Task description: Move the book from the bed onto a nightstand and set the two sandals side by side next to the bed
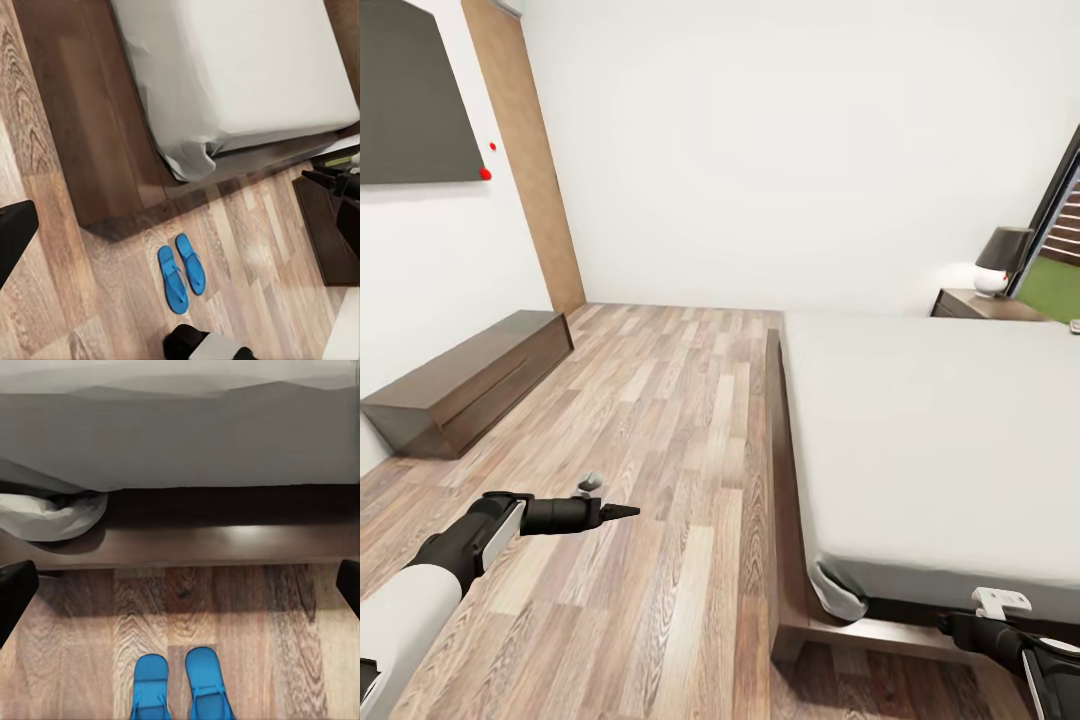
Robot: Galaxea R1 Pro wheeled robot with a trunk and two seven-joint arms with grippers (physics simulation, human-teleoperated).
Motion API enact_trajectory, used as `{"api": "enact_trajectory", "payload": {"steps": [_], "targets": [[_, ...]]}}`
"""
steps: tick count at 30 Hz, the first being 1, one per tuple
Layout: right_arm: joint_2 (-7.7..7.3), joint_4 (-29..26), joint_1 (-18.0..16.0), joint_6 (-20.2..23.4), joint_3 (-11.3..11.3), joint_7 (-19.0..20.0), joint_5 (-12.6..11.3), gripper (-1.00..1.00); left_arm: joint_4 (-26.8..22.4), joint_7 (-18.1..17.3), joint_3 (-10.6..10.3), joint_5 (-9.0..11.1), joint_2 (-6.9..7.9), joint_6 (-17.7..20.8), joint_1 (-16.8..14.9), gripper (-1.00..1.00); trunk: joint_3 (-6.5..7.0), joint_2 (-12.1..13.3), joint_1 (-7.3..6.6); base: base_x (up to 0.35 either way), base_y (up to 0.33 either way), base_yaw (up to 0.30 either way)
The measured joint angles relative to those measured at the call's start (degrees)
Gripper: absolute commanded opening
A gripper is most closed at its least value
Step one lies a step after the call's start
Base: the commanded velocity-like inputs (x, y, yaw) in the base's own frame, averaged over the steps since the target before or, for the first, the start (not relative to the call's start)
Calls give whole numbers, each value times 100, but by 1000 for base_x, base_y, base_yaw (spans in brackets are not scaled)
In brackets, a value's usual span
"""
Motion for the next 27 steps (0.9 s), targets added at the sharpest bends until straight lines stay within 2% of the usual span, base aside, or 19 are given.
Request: {"api": "enact_trajectory", "payload": {"steps": [27], "targets": [[0, 0, 0, 0, -1, 0, 0, 100, 1, -2, 0, -4, -1, 0, 0, 100, 485, 1083, -593, 0, 0, 0]]}}
